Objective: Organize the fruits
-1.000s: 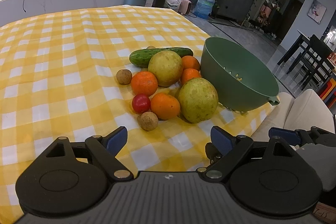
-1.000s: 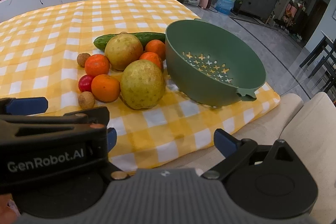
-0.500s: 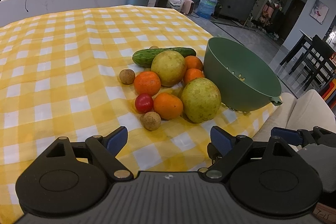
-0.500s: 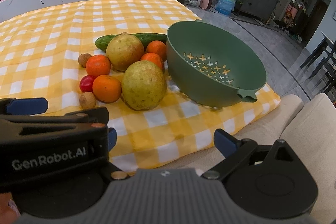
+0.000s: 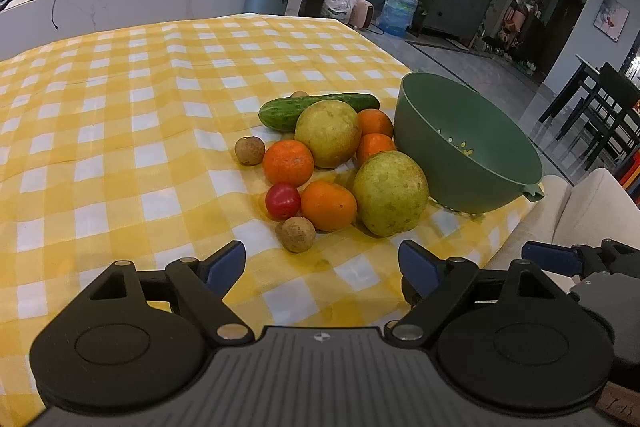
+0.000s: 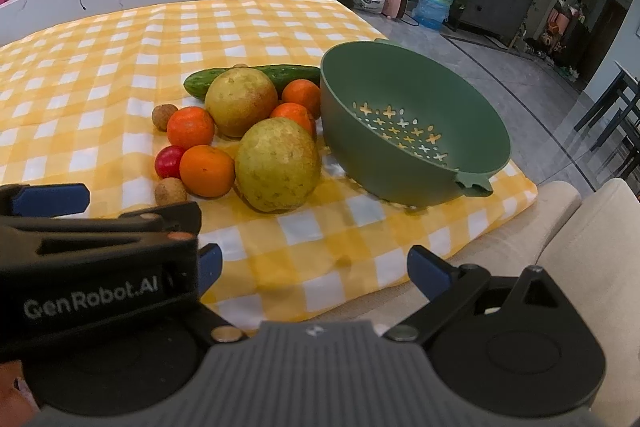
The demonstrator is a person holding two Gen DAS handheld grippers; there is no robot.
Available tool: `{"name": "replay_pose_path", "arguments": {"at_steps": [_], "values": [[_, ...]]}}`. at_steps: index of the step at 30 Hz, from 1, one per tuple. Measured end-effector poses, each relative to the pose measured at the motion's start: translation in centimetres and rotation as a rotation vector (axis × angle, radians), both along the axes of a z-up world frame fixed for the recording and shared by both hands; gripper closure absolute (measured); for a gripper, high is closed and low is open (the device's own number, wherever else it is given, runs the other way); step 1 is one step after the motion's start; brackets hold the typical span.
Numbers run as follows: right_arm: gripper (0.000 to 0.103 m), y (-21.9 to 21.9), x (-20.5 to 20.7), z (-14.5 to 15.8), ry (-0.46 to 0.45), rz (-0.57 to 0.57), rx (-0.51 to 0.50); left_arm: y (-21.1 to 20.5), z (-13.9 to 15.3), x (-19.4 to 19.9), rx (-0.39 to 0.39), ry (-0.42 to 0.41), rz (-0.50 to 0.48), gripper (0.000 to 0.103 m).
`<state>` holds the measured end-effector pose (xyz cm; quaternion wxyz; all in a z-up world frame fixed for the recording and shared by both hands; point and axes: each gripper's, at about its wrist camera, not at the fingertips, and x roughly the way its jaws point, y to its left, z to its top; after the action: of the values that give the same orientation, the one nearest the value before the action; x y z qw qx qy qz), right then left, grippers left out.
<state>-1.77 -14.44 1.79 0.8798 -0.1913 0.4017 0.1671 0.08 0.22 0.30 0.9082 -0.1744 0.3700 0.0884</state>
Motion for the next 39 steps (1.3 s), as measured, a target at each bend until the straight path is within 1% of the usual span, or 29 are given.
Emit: {"name": "replay_pose_path", "arguments": {"at_steps": [9, 14, 19, 26, 31, 35, 39], "values": [[0.008, -0.2, 0.1, 0.1, 0.002, -0.005, 0.008, 0.2, 0.0, 0.0, 0.002, -0.001, 0.007, 0.002], [0.008, -0.2, 0.1, 0.2, 0.001, 0.000, 0.019, 0.5, -0.1, 0.0, -0.011, 0.002, 0.007, 0.003], [0.008, -0.3, 0.2, 0.1, 0.002, -0.003, 0.025, 0.4, 0.0, -0.1, 0.000, 0.002, 0.000, 0.003], [0.008, -0.9, 0.8, -0.1, 0.024, -0.029, 0.072, 0.5, 0.1, -0.1, 0.002, 0.003, 0.015, 0.004], [0.008, -1.3, 1.2, -0.4, 0.033, -0.043, 0.138, 1.2, 0.3, -0.3, -0.013, -0.002, 0.036, 0.005], [0.008, -1.6, 1.8, -0.9, 0.056, -0.044, 0.256, 2.4, 0.6, -0.5, -0.033, -0.011, 0.070, 0.005], [0.011, -1.4, 2.1, -2.0, 0.025, -0.016, 0.372, 4.1, 0.5, -0.6, -0.060, -0.007, 0.123, 0.005]]}}
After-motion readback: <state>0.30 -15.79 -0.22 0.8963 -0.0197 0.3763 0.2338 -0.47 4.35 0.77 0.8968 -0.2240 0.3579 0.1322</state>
